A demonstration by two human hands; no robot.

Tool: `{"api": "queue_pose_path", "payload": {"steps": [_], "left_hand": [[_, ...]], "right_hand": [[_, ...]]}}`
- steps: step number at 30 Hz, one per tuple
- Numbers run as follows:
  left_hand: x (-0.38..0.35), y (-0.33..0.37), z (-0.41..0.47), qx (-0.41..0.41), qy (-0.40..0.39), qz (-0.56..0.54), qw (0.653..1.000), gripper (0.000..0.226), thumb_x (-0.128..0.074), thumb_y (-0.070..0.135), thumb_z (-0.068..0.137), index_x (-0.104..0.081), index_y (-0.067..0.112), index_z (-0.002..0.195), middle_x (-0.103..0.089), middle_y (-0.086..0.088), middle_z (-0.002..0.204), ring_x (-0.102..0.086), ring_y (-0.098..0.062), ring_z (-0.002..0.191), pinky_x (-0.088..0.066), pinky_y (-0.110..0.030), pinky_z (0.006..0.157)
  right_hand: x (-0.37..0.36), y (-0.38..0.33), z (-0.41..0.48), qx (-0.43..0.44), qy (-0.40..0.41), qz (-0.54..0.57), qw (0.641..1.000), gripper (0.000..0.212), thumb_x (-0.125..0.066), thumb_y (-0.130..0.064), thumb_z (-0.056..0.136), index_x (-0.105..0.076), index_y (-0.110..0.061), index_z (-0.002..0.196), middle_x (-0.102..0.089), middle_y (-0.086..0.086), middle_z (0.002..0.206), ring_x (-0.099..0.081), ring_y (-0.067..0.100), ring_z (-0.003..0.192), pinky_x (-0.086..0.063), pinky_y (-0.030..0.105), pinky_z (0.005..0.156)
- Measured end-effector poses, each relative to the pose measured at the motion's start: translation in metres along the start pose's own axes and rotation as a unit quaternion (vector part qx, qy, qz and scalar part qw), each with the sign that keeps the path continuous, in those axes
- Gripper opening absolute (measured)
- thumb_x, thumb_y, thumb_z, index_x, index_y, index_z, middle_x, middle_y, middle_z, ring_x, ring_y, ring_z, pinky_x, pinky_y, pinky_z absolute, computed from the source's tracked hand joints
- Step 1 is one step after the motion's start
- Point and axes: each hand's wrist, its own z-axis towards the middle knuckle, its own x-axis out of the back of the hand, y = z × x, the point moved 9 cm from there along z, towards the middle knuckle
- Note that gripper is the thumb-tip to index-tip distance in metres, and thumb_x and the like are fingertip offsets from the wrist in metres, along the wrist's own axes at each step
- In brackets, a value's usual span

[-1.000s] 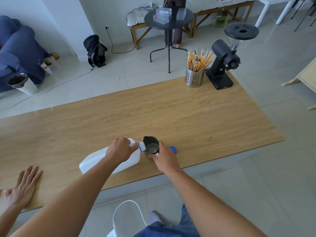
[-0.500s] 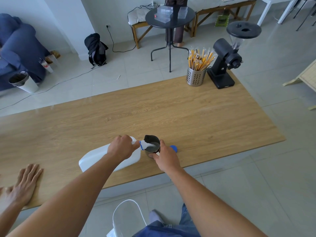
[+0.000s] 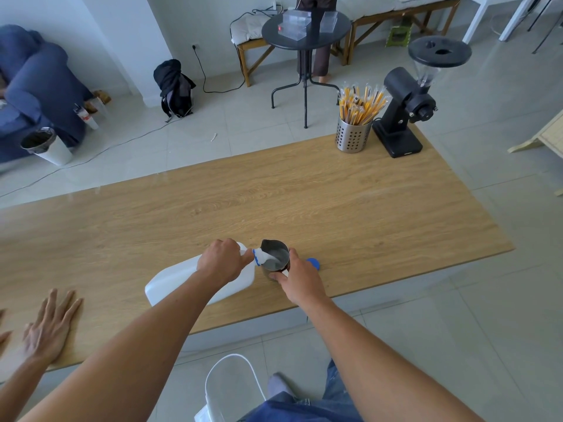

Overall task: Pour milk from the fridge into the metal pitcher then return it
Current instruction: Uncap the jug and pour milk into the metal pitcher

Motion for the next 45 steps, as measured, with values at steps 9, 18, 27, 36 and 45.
{"api": "queue_pose_path", "payload": {"steps": [9,18,27,36,45], "left_hand": [[0.0,0.002,0.0,-0.005,0.001,0.021,1.0,0.066,-0.055,0.055,0.11,-0.039,0.011,0.064,-0.044,-0.004,0.064,-0.04,-0.019,0.055,-0.03,-0.032,0.049],[0.0,0.004,0.002,-0.009,-0.004,0.04,0.999,0.065,-0.053,0.056,0.111,-0.042,0.011,0.065,-0.048,-0.005,0.065,-0.044,-0.019,0.055,-0.034,-0.031,0.049],[-0.001,0.004,0.004,-0.013,0.001,0.041,0.999,0.065,-0.054,0.057,0.11,-0.042,0.012,0.065,-0.048,-0.005,0.065,-0.045,-0.019,0.054,-0.034,-0.031,0.049],[-0.001,0.006,0.004,-0.018,-0.001,0.052,0.998,0.064,-0.05,0.055,0.112,-0.041,0.012,0.065,-0.046,-0.003,0.065,-0.041,-0.016,0.055,-0.03,-0.029,0.048],[-0.002,0.007,0.007,-0.023,0.0,0.057,0.998,0.062,-0.051,0.055,0.112,-0.042,0.013,0.066,-0.048,-0.003,0.067,-0.044,-0.016,0.056,-0.033,-0.03,0.049]], "right_hand": [[0.0,0.003,0.001,0.005,0.006,-0.001,1.0,0.075,-0.076,-0.051,0.105,-0.042,-0.018,0.163,-0.065,0.0,0.105,-0.06,0.018,0.088,-0.046,0.031,0.073],[-0.002,0.005,0.002,0.003,0.012,-0.009,1.0,0.076,-0.077,-0.054,0.103,-0.043,-0.019,0.161,-0.064,-0.001,0.101,-0.062,0.019,0.085,-0.047,0.032,0.07],[-0.002,0.004,0.001,0.004,0.012,-0.016,1.0,0.08,-0.077,-0.053,0.104,-0.04,-0.018,0.165,-0.063,-0.002,0.102,-0.064,0.019,0.089,-0.049,0.031,0.073],[-0.003,0.006,0.003,-0.002,0.015,-0.007,1.0,0.078,-0.078,-0.054,0.102,-0.044,-0.018,0.162,-0.074,0.005,0.12,-0.072,0.026,0.111,-0.06,0.039,0.084],[-0.012,0.013,0.008,-0.008,0.016,0.006,1.0,0.072,-0.081,-0.056,0.098,-0.049,-0.022,0.154,-0.074,0.002,0.115,-0.072,0.023,0.108,-0.063,0.042,0.088]]}}
